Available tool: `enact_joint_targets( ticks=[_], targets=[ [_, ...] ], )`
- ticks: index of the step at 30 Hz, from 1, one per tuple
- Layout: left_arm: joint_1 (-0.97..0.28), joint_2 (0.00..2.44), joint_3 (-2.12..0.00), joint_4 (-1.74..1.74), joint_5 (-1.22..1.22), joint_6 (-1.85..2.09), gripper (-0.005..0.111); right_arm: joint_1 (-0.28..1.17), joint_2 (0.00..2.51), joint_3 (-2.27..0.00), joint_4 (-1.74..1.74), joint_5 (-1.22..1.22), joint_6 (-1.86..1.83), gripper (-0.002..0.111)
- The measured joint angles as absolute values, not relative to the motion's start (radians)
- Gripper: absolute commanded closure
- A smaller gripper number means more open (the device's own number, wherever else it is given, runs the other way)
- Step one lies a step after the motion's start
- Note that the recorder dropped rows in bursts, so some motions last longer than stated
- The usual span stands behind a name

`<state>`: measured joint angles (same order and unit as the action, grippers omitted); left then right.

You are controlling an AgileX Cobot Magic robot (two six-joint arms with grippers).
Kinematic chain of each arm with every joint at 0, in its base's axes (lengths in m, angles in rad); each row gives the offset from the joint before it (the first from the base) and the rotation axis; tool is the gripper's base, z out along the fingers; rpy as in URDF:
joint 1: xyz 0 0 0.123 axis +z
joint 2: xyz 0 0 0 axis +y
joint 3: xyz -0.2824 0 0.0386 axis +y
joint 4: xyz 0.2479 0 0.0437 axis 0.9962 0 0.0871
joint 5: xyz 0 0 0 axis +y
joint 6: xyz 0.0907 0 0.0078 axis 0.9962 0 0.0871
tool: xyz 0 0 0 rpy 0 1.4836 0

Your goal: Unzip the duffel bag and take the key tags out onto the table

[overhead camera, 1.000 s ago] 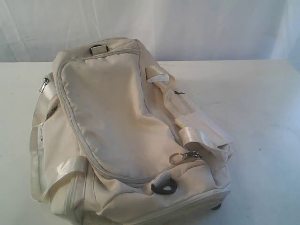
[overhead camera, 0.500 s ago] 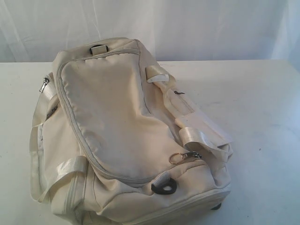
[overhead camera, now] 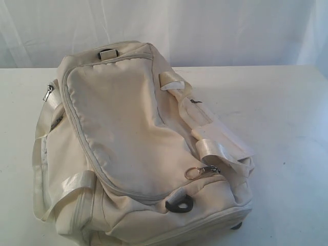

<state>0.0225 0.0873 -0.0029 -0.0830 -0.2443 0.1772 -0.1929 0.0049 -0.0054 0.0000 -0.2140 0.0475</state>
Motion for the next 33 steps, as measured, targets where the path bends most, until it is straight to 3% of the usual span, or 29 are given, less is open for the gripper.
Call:
enact_joint_targets(
  ticks=[9,19,24,33],
  targets=[
    [0.022,0.087,-0.003,-0.081,-0.323,0.173,0.107,-0.193,0.005,-0.005,0.000,-0.291,0.226,0.108],
    [0.022,0.099,-0.012,-0.081,-0.795,-0.291,0.107,-0.193,0.005,-0.005,0.000,-0.244,0.656,0.108],
    [0.022,0.191,-0.217,-0.058,-0.482,-0.364,0.107,-0.193,0.010,-0.025,0.000,-0.081,0.705,0.108],
    [-0.013,0.604,-0.694,0.207,0.139,-0.343,0.107,-0.193,0.226,-0.269,0.000,0.275,0.494,0.108]
  ],
)
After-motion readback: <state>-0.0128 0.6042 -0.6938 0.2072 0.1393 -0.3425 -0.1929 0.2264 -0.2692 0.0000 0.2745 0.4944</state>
